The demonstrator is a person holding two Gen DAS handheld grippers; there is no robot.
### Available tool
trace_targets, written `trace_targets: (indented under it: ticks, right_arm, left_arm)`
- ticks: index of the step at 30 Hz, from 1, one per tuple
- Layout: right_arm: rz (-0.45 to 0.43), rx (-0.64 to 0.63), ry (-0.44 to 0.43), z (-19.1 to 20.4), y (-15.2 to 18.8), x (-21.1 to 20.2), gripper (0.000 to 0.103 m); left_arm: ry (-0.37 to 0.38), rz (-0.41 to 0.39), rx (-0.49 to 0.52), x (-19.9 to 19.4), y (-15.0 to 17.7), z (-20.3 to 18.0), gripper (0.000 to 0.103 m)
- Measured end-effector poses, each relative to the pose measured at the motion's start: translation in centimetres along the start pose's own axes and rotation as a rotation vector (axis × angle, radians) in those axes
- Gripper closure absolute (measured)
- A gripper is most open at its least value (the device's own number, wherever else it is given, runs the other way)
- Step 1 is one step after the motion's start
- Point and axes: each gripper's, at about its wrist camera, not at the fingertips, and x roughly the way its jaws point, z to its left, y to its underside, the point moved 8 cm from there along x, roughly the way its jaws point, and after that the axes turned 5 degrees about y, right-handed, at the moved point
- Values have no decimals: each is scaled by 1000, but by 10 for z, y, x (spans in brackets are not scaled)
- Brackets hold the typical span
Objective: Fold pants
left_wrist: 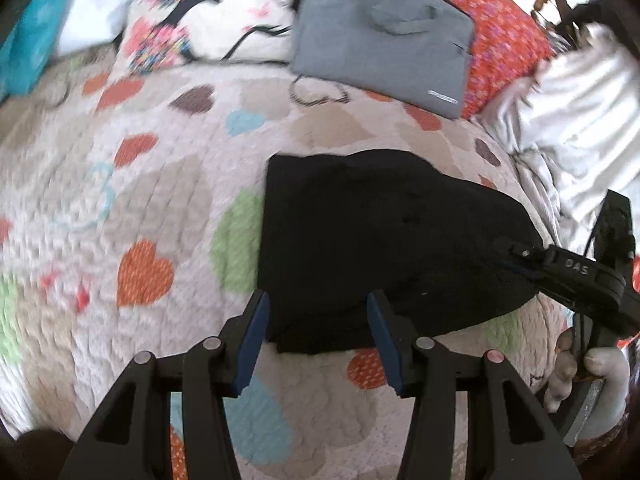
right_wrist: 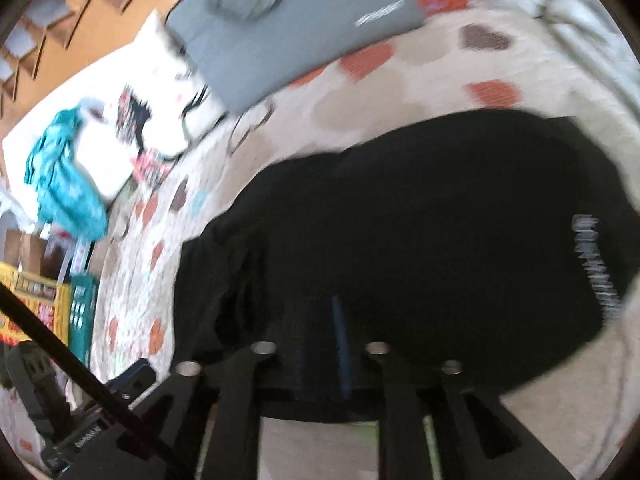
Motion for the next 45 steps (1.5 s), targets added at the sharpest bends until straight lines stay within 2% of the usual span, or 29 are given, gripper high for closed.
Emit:
trace_targets:
  ticks: [1,2,4,9,11,13,17,22,28,33,34,35,36,37,41,45]
  right_arm:
    - [-53,22,18,-13,-2,-10,55]
    - [-125,56,30,-29,-4,-24,50]
    - [-195,118,55,-53,-2,-45,46]
    - [-247,291,139,-119,14,-73,44]
    - [-238,347,138,-135,18,-71,44]
    - [-217,402,101,-146,19,-67,44]
    - [-194,437,38,-140,16,-52,44]
    - [-186,413,15,-136,11,-38,44]
    - [-208,426,-7,-137,6,-32,43]
    - [-216,391,0,-131,5,-29,40]
    - [-217,387,0,-130,3,-29,42]
    - [-214,377,4,-129,3,-28,51]
    - [-201,362,22,-128,3,-26,57]
    - [-193,354,34,-129,4,-25,67]
    - [-196,346,-16,-122,1,-29,79]
    - [-236,224,-12,-93,-6,-47,81]
  left_arm:
    - [7,3,17,1,-3,-6,52]
    - [22,9,36,4,-8,-15,52]
    - [53,23,64,8,-19,-31,51]
    - [131,74,192,30,-50,-96,47]
    - [170,102,255,45,-61,-132,45]
    - [210,133,307,61,-67,-164,45]
    - [238,203,439,105,-77,-229,45]
    - [265,308,481,163,-86,-277,45]
    - [263,421,519,223,-83,-309,45]
    - [201,470,665,244,-61,-326,44]
    - [188,471,688,244,-58,-328,47]
    - [181,466,715,242,-56,-330,55]
    - [174,447,755,237,-55,-332,80]
    - [184,437,773,230,-54,-333,90]
    - [251,383,719,198,-69,-326,92]
    - [314,294,620,155,-91,-303,92]
